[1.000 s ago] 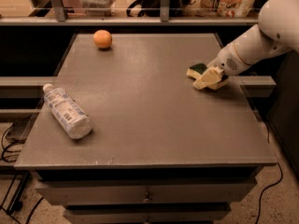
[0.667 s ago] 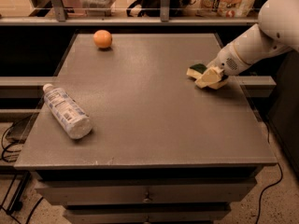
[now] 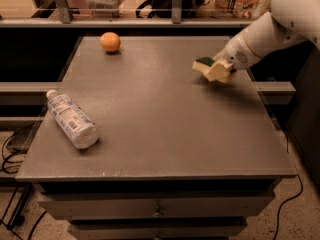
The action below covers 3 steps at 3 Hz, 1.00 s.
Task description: Move sponge near orange
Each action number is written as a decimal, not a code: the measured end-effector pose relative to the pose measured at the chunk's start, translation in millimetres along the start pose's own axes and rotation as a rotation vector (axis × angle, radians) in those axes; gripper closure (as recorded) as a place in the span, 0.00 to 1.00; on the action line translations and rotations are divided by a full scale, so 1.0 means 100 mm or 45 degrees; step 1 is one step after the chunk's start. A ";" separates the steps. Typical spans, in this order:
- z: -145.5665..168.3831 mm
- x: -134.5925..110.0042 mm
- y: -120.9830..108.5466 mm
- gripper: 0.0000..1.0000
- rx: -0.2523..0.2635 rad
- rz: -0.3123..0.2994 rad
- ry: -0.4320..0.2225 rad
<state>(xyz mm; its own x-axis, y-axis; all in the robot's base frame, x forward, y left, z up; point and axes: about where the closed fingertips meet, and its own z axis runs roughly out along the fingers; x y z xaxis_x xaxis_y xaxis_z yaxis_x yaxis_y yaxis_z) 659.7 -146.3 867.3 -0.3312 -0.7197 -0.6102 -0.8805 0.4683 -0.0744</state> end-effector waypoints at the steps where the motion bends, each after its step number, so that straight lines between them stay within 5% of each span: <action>1: -0.12 -0.67 0.03 1.00 0.004 -0.196 -0.092; 3: -0.19 -0.82 0.00 1.00 0.020 -0.233 -0.119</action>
Offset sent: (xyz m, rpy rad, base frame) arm 0.0154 0.0422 0.0493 0.0104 -0.1123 0.1222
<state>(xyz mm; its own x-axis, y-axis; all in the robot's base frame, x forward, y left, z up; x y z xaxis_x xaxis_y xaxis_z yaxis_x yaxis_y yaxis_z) 680.7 -96.6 932.2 -0.1326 -0.7432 -0.6558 -0.9173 0.3426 -0.2029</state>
